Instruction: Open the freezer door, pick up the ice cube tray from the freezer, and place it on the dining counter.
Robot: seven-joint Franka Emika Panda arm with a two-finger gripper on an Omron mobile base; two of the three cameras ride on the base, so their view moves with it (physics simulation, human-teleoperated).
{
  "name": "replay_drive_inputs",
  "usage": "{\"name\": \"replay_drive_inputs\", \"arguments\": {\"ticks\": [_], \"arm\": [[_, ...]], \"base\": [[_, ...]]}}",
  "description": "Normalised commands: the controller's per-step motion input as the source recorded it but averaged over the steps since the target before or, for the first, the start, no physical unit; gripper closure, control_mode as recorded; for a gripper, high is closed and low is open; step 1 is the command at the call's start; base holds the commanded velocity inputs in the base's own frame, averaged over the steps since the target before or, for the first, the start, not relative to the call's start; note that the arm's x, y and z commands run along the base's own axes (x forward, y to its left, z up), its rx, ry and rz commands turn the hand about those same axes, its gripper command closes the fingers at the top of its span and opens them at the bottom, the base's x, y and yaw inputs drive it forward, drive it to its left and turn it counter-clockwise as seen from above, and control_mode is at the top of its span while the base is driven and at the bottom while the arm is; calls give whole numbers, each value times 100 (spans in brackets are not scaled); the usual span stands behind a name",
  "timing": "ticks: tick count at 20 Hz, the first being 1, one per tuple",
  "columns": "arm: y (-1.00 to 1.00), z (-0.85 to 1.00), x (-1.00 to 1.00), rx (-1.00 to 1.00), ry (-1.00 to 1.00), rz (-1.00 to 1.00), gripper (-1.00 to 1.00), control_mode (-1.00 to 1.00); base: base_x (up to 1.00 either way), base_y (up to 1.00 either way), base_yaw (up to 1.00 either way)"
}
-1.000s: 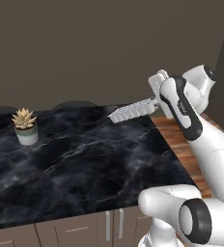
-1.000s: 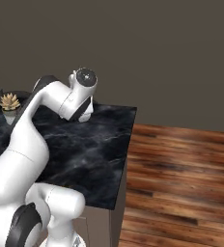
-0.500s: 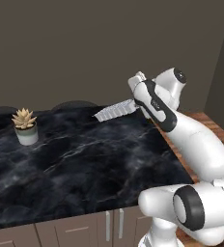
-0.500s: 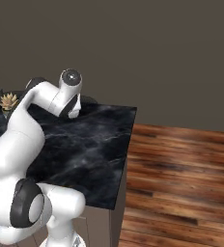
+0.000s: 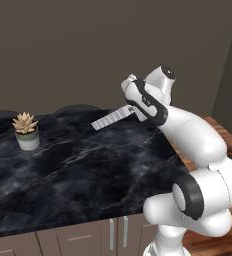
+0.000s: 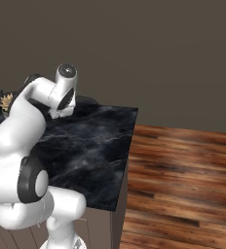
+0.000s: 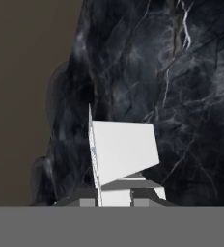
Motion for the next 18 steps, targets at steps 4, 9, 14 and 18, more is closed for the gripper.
{"name": "replay_drive_inputs", "arguments": {"ticks": [4, 9, 14, 18], "arm": [[5, -8, 29, 0, 8, 0, 100, -100], [7, -27, 29, -1, -1, 0, 100, -100], [13, -34, 13, -3, -10, 0, 100, -100], [24, -24, 23, -3, -4, 0, 100, -100]], "base": [[0, 0, 0], [0, 0, 0], [0, 0, 0], [0, 0, 0]]}}
